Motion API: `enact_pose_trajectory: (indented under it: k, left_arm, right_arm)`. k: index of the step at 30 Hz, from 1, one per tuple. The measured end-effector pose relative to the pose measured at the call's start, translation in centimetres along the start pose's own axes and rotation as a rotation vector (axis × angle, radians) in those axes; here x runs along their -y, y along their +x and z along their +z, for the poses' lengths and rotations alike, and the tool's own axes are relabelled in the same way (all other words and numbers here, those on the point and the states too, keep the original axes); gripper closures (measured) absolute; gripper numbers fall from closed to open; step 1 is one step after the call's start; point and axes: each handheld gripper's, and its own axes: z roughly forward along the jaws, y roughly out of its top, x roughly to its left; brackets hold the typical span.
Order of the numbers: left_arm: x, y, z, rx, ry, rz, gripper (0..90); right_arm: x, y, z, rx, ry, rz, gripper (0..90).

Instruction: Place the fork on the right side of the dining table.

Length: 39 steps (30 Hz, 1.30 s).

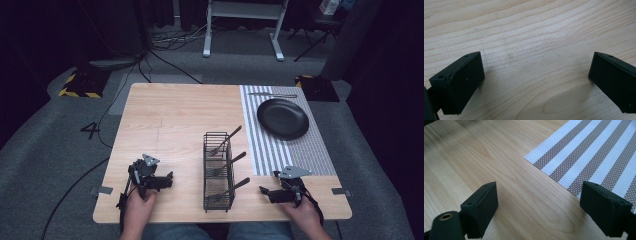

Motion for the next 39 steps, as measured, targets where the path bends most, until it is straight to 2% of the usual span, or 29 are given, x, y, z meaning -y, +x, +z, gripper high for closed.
enact_pose_trajectory:
  k: [12,25,26,28,33,39]
  left_arm:
    - [0.0,0.0,0.0,0.000,0.000,0.000,0.2]
    - [0.0,0.0,0.0,-0.001,0.000,0.001,0.2]
    - [0.0,0.0,0.0,-0.001,0.000,0.001,0.2]
    - [0.0,0.0,0.0,-0.001,0.000,0.001,0.2]
    - [0.0,0.0,0.0,-0.001,0.000,0.001,0.2]
    - [0.0,0.0,0.0,-0.001,0.000,0.002,0.2]
  right_arm:
    - [0.0,0.0,0.0,0.004,-0.001,0.004,16.0]
    - [0.0,0.0,-0.3,0.014,-0.008,0.013,26.9]
    - [-0.1,0.0,-0.5,0.007,0.007,0.018,30.8]
    - [-0.3,0.0,-0.7,-0.003,0.017,0.017,31.6]
    - [-0.6,0.2,-1.4,-0.017,0.011,0.017,33.0]
    - [-1.7,0.8,-3.0,-0.040,0.001,-0.005,34.7]
